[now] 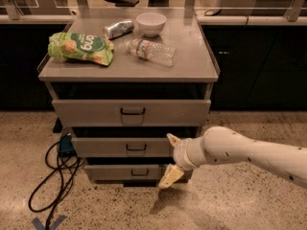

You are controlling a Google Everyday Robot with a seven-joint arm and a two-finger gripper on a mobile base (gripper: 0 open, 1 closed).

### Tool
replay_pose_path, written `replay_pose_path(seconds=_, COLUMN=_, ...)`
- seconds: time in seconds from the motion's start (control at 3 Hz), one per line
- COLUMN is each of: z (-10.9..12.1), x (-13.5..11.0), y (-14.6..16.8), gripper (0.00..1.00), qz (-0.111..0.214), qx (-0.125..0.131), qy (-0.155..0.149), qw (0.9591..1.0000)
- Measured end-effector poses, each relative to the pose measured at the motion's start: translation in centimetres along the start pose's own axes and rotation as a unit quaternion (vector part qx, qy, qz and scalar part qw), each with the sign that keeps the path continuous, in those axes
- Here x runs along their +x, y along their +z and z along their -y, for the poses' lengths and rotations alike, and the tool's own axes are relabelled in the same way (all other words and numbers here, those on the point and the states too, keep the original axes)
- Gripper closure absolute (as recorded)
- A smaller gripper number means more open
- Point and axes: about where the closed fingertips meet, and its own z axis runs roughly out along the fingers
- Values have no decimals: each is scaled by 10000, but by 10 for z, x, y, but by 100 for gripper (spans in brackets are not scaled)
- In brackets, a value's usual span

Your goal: Open middle drawer

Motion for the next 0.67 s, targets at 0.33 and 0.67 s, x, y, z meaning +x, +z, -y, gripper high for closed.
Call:
replay_pose_path(seconds=0.33, z=0, x=0, y=0, gripper=0, qz=0, qx=-1, qy=0, qw=10000)
replay_pose_path(seconds=0.67, z=6, x=11, y=-2, gripper=0, qz=53, qx=3, qy=87, qw=9999)
